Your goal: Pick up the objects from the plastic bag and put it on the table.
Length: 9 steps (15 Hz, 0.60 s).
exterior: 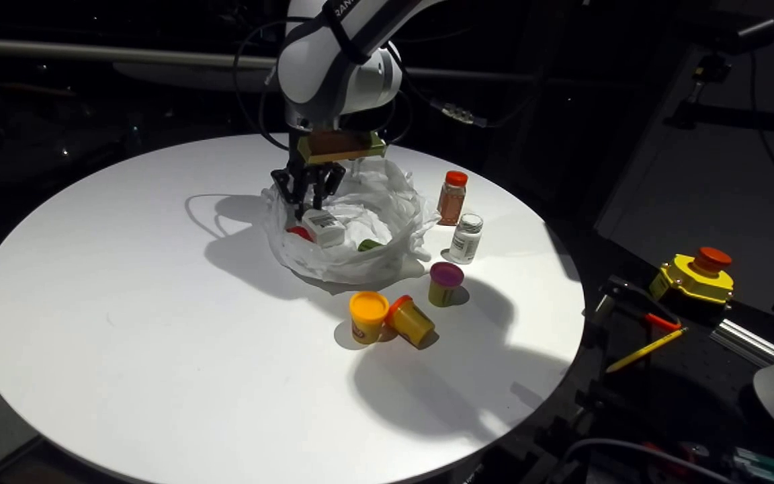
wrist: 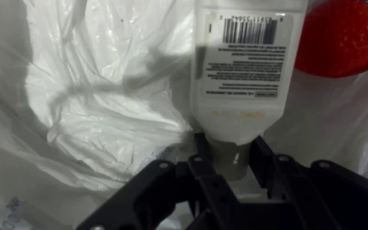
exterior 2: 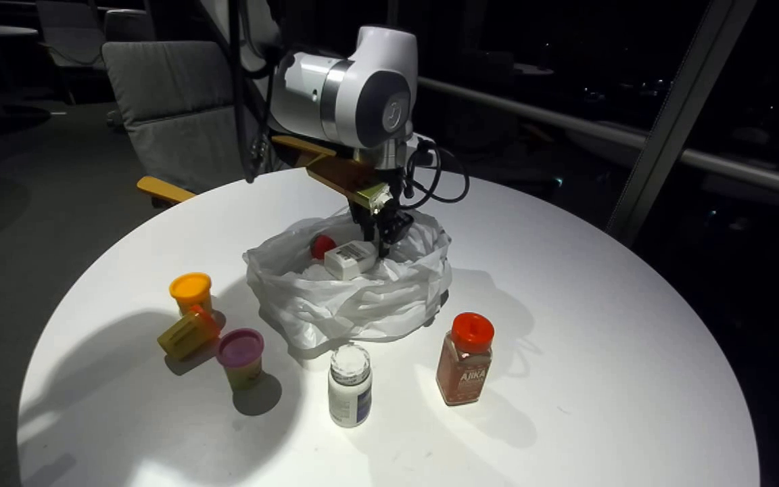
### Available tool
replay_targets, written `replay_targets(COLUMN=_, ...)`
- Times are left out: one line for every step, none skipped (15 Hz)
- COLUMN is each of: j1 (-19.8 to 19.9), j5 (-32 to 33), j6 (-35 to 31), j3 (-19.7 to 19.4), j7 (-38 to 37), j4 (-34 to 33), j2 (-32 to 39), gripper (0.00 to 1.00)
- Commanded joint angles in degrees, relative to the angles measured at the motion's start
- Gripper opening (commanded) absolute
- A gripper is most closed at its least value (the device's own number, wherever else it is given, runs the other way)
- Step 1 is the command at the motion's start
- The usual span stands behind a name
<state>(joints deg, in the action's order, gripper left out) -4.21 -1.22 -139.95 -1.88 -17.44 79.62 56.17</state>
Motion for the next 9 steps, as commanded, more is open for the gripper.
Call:
replay_targets(j1=-0.43, j5=-0.69, j6=0.24, j3=-0.63, j7=-0.13, j4=-1.23, j2=0.32, gripper=0.16)
replay_targets(j1=-0.58, j5=-0.62, j6=-0.3, j3=-0.79, j7=-0.35, j4=0.12, j2=-0.76, gripper=0.16)
replay_targets(j1=-0.75, j5=-0.5, j6=-0.79, j3=-0.98, j7=-0.55, j4=1.37, j2=-1.78, gripper=0.16)
replay_targets(j1=-0.96, j5=-0.4, j6=-1.49, j3=-1.19, j7=-0.79, j4=3.96, j2=-3.87, gripper=0.16)
replay_targets(j1=-1.27, j5=-0.22, j6=-2.16, j3=-1.54, j7=-1.15, j4=6.37, j2=-5.8, gripper=0.16)
replay_targets(j1=-1.59, j5=-0.02, j6=-2.35, j3=-1.81, j7=-1.36, j4=8.5, j2=-7.69, gripper=0.16)
replay_targets(j1=-1.95, j5=0.25, j6=-2.5, j3=-2.1, j7=-1.39, j4=11.51, j2=-10.25, gripper=0.16)
replay_targets(j1=-2.11, j5=0.09, j6=-2.32, j3=-1.88, j7=-1.2, j4=14.28, j2=-12.75, gripper=0.16)
replay_targets(j1=-2.49, j5=0.0, j6=-1.61, j3=-1.7, j7=-1.23, j4=16.71, j2=-15.25, gripper=0.16)
